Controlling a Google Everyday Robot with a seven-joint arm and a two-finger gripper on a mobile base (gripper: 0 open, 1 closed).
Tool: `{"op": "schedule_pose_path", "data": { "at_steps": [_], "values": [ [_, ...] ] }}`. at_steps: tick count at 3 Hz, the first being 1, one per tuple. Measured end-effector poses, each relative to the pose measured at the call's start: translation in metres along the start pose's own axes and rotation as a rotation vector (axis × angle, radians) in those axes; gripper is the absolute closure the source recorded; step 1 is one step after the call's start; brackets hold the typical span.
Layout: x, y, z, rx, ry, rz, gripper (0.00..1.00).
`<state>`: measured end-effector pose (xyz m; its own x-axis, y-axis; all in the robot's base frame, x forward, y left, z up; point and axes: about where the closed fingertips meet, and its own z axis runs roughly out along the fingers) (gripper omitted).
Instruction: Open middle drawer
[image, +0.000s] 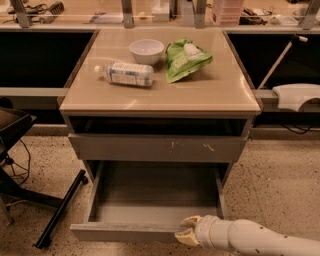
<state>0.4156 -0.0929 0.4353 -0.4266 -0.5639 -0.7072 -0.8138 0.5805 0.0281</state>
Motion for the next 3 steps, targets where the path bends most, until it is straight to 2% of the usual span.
{"op": "schedule_pose_path", "data": {
  "at_steps": [2,3],
  "values": [
    [0.0,0.0,0.0,0.0,0.0,0.0,0.11],
    [0.0,0.0,0.0,0.0,0.0,0.0,0.0]
  ]
}}
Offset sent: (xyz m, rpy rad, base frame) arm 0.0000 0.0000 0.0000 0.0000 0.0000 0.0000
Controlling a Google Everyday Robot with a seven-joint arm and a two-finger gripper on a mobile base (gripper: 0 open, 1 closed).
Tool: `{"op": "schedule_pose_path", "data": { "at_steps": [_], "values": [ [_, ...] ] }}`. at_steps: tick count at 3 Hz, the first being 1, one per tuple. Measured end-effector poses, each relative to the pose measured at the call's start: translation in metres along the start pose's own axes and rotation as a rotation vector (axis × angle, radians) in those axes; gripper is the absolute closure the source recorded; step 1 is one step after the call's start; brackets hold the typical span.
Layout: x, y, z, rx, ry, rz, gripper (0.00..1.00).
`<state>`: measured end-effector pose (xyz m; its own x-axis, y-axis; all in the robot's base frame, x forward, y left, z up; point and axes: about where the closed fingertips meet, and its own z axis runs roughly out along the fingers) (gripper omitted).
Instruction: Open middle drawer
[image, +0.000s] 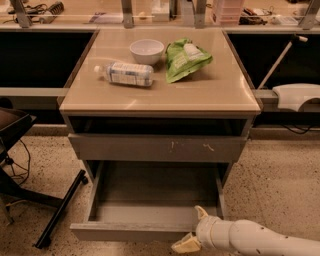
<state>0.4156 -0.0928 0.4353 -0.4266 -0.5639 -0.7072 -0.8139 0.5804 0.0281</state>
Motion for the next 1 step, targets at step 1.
{"op": "schedule_pose_path", "data": {
  "at_steps": [1],
  "values": [
    [0.0,0.0,0.0,0.0,0.0,0.0,0.0]
  ]
}}
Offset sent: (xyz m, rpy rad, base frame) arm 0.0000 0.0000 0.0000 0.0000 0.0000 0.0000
